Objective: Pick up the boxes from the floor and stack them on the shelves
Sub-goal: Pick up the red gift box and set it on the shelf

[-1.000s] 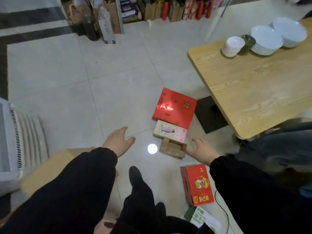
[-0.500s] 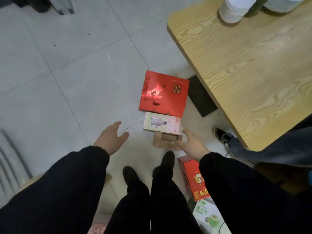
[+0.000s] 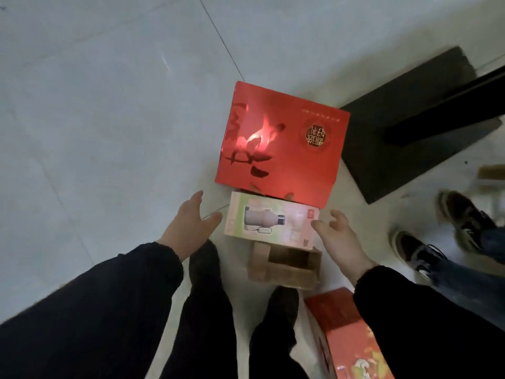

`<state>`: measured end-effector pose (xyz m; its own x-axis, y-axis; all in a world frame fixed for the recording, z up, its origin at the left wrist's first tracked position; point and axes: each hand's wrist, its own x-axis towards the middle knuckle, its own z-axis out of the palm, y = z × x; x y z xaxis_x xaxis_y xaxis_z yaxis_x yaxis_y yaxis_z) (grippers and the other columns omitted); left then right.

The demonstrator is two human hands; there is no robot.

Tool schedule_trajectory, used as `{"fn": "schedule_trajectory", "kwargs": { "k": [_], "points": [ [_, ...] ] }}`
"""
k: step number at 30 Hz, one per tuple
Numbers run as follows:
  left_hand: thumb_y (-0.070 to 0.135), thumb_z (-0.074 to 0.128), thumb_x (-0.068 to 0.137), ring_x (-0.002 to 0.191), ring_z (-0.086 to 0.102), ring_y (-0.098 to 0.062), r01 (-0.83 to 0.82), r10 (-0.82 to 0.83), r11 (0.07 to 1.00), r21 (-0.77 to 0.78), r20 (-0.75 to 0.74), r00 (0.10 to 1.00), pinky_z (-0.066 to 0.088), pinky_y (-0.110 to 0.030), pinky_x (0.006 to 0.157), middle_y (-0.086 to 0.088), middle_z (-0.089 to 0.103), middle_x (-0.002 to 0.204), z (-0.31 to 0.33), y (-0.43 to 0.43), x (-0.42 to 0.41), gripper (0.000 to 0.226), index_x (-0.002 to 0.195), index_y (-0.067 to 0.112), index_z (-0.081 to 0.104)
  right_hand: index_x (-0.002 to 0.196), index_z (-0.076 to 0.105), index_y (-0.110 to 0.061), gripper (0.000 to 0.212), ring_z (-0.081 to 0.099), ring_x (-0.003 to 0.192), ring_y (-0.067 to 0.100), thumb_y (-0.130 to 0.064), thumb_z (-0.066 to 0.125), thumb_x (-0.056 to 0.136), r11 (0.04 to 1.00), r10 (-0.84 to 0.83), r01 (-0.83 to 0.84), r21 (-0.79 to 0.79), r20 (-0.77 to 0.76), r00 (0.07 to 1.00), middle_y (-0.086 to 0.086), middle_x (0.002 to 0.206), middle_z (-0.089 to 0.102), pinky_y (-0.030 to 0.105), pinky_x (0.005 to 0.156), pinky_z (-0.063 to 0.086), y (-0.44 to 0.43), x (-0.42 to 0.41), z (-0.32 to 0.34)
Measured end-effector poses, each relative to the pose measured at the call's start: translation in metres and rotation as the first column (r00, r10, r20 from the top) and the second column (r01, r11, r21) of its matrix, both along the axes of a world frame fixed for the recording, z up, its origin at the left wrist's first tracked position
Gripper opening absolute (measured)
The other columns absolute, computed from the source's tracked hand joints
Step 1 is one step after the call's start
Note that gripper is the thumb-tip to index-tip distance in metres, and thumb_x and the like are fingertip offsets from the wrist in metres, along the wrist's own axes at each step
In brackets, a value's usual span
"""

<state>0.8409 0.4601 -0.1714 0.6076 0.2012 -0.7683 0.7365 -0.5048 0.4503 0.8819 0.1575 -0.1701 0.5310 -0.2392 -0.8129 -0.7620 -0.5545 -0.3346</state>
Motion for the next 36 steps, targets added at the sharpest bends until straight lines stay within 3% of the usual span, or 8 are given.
{"fn": "schedule_trajectory", "kwargs": {
  "k": [5, 11, 15, 18, 23, 27, 32, 36],
  "points": [
    [0.038, 0.060, 0.100, 0.154, 0.024, -0.023, -0.092, 0.092, 0.994, -0.061, 0.008, 0.996, 0.025, -0.039, 0.120, -0.005, 0.019, 0.170, -0.133, 0.008, 0.037, 0.084, 0.164, 0.018, 0.010, 0.161, 0.014, -0.029, 0.099, 0.041, 0.143, 0.033, -0.060, 0.070, 0.086, 0.988, -0.127, 0.130, -0.089, 0.035, 0.991, 0.011, 0.165, 0.031, 0.043, 0.109, 0.039, -0.028, 0.030, -0.129],
    [0.040, 0.062, 0.097, 0.151, 0.030, -0.022, -0.246, 0.250, 0.946, -0.211, -0.010, 0.968, 0.028, -0.036, 0.116, 0.000, 0.030, 0.165, -0.215, 0.011, 0.078, 0.084, 0.164, 0.021, 0.014, 0.153, 0.033, -0.031, 0.072, 0.046, 0.127, 0.017, -0.056, 0.064, 0.092, 0.951, -0.285, 0.289, 0.110, -0.052, 0.957, -0.010, 0.146, 0.050, 0.058, 0.112, 0.028, -0.035, 0.073, -0.196],
    [0.025, 0.062, 0.097, 0.112, 0.058, -0.016, -0.299, 0.334, 0.919, -0.257, 0.102, 0.937, 0.044, -0.022, 0.089, 0.004, 0.058, 0.125, -0.206, 0.009, 0.095, 0.052, 0.145, 0.021, 0.043, 0.153, 0.030, -0.033, 0.074, 0.047, 0.126, 0.016, -0.051, 0.068, 0.091, 0.901, -0.413, 0.395, 0.178, 0.076, 0.907, -0.011, 0.141, 0.048, 0.057, 0.105, 0.038, -0.018, 0.092, -0.178],
    [0.021, 0.059, 0.100, 0.089, 0.055, 0.003, -0.347, 0.400, 0.908, -0.236, 0.236, 0.886, 0.042, -0.006, 0.068, 0.011, 0.059, 0.109, -0.155, 0.033, 0.104, 0.038, 0.135, 0.023, 0.044, 0.152, 0.032, -0.032, 0.062, 0.049, 0.119, 0.014, -0.040, 0.062, 0.098, 0.934, -0.323, 0.276, 0.225, 0.208, 0.923, -0.014, 0.129, 0.051, 0.055, 0.110, 0.036, 0.006, 0.113, -0.118],
    [0.036, 0.055, 0.104, 0.094, 0.054, 0.004, -0.441, 0.481, 0.877, -0.193, 0.379, 0.791, 0.042, -0.018, 0.078, 0.019, 0.056, 0.109, 0.000, 0.107, 0.077, 0.042, 0.143, 0.027, 0.044, 0.120, 0.053, -0.030, 0.022, 0.066, 0.115, 0.016, -0.025, 0.063, 0.100, 0.878, -0.332, 0.166, 0.448, 0.321, 0.887, -0.001, 0.125, 0.065, 0.050, 0.107, 0.050, 0.071, 0.140, 0.021],
    [0.037, 0.053, 0.105, 0.105, 0.057, -0.005, -0.497, 0.476, 0.864, -0.076, 0.443, 0.760, 0.042, -0.023, 0.090, 0.014, 0.058, 0.121, 0.146, 0.164, 0.021, 0.045, 0.148, 0.029, 0.043, 0.125, 0.058, -0.027, 0.034, 0.067, 0.119, 0.020, -0.028, 0.070, 0.093, 0.833, -0.244, 0.005, 0.554, 0.359, 0.901, 0.004, 0.129, 0.068, 0.050, 0.106, 0.051, 0.134, 0.126, 0.147],
    [0.032, 0.056, 0.103, 0.099, 0.056, 0.000, -0.599, 0.500, 0.801, 0.020, 0.528, 0.687, 0.038, 0.000, 0.069, 0.023, 0.058, 0.111, 0.323, 0.190, -0.093, 0.043, 0.144, 0.033, 0.044, 0.124, 0.059, -0.031, 0.050, 0.069, 0.115, 0.020, -0.040, 0.076, 0.077, 0.766, -0.037, -0.237, 0.598, 0.409, 0.912, 0.000, 0.124, 0.071, 0.055, 0.103, 0.052, 0.191, 0.077, 0.304],
    [0.040, 0.058, 0.098, 0.105, 0.061, -0.005, -0.745, 0.586, 0.667, 0.011, 0.610, 0.534, 0.045, -0.021, 0.087, 0.016, 0.063, 0.118, 0.430, 0.176, -0.211, 0.037, 0.134, 0.040, 0.050, 0.125, 0.060, -0.033, 0.057, 0.068, 0.109, 0.018, -0.041, 0.077, 0.071, 0.676, 0.084, -0.397, 0.621, 0.470, 0.878, -0.001, 0.123, 0.071, 0.054, 0.101, 0.054, 0.225, 0.020, 0.405]
  ]
}}
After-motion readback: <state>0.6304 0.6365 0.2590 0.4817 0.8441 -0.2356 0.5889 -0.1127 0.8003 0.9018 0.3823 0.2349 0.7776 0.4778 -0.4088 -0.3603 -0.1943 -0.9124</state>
